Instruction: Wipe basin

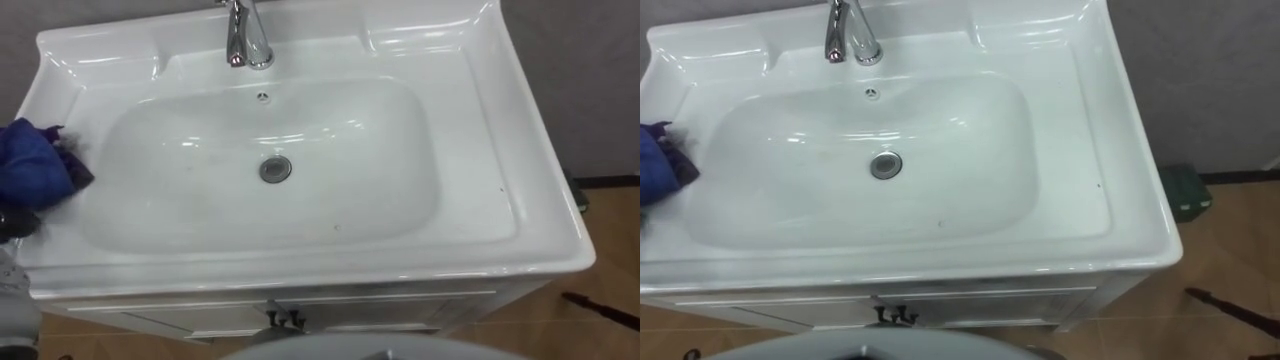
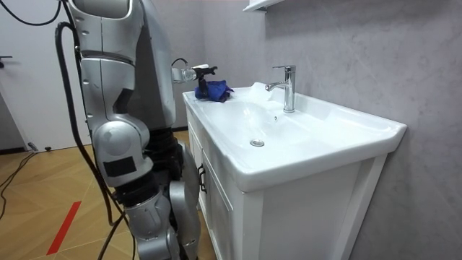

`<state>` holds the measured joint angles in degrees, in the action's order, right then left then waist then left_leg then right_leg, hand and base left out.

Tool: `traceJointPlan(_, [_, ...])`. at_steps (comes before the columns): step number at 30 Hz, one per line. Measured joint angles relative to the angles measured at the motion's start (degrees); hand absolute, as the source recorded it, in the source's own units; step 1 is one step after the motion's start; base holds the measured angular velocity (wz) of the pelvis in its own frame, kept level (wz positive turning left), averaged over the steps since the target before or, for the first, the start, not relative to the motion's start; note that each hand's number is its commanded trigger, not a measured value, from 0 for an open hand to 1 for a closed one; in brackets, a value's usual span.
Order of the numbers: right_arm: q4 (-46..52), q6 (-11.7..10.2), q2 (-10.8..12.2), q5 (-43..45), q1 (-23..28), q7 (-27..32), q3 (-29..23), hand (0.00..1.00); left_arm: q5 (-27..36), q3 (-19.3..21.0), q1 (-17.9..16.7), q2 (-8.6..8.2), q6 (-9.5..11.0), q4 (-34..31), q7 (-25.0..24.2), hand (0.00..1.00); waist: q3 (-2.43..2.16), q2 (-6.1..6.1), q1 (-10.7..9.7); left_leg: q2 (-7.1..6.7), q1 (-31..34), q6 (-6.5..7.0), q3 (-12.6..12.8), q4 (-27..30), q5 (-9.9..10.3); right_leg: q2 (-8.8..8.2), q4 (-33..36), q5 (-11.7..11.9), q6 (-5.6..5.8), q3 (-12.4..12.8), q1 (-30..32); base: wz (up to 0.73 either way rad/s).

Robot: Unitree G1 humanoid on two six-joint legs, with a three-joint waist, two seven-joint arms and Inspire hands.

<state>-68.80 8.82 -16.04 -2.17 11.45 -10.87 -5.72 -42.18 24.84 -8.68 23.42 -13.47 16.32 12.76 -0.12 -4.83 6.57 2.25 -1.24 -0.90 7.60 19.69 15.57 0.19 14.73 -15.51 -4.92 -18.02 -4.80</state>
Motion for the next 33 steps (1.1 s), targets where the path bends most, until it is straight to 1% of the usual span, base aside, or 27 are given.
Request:
traceJointPlan(3, [0.0,0.0,0.1,0.0,0.0,0.3,0.0,0.0,0.0,0.0,0.3,0.0,0.1,-1.6,0.3,0.0,-0.06,0.07,0.0,-0.02,0.6,0.0,0.0,0.0,0.0,-0.04,0.1,0.0,0.0,0.0,0.6,0.0])
traceJointPlan(7, [-0.1,0.0,0.1,0.0,0.1,0.8,0.0,0.0,0.0,0.0,0.6,0.0,0.1,-1.9,0.4,0.0,0.0,0.01,-0.2,-0.02,0.7,0.01,0.0,0.0,0.0,-0.08,0.1,0.0,0.01,-0.2,0.8,0.0])
traceJointPlan(14, [-0.1,-0.1,0.1,0.0,-0.2,1.4,0.0,0.0,0.0,0.0,0.7,0.0,0.2,-2.6,0.4,0.0,0.09,-0.43,-0.3,0.02,0.8,0.0,0.0,0.1,0.0,-0.08,0.1,0.0,0.01,-0.2,0.9,0.0])
traceJointPlan(20, [-0.3,-0.2,0.1,0.0,-0.3,1.6,0.1,0.0,1.3,0.0,1.4,0.0,1.0,-3.3,0.7,0.0,0.1,-0.55,-0.3,0.01,0.9,0.01,0.0,0.2,0.0,-0.08,0.2,0.0,0.01,-0.2,0.9,0.0])
traceJointPlan(24, [0.0,-0.8,0.1,-0.2,-0.7,2.1,0.1,0.0,4.6,0.0,2.7,0.0,1.3,-3.6,1.9,0.0,0.1,-0.64,-0.4,0.03,1.2,0.01,-0.2,0.6,0.0,-0.08,0.1,0.0,0.01,-0.2,0.9,0.01])
traceJointPlan(26, [0.0,-0.9,0.1,-0.3,-0.9,2.1,0.1,0.0,5.9,-0.2,2.7,0.01,1.4,-5.2,2.0,0.0,0.11,-0.65,-0.7,0.04,1.6,0.02,-0.4,1.2,0.0,-0.09,0.1,0.0,0.03,-0.4,0.9,0.07])
traceJointPlan(28, [0.0,-1.3,0.2,-0.9,-1.3,2.2,0.3,0.0,9.4,-0.2,2.7,0.0,1.4,-7.8,2.2,0.0,0.15,-0.61,-1.2,0.03,1.7,0.02,-0.8,1.1,0.0,-0.11,0.1,0.0,0.03,-0.6,0.9,0.08])
traceJointPlan(32, [0.0,-1.5,0.2,-1.0,-1.9,2.2,2.2,0.0,14.5,-0.2,2.7,-0.03,2.4,-8.5,2.7,0.0,0.2,-0.58,-1.6,0.02,1.5,0.02,-0.7,1.0,0.0,-0.11,0.5,0.0,0.02,-0.6,0.9,0.0])
traceJointPlan(33, [-0.1,-1.6,0.2,-1.6,-2.3,2.1,2.4,0.0,15.8,-0.3,2.7,-0.12,2.5,-8.5,2.7,0.0,0.35,-0.52,-1.8,0.02,1.5,0.01,-0.7,1.0,0.0,-0.11,0.6,0.0,0.0,-0.6,1.0,0.0])
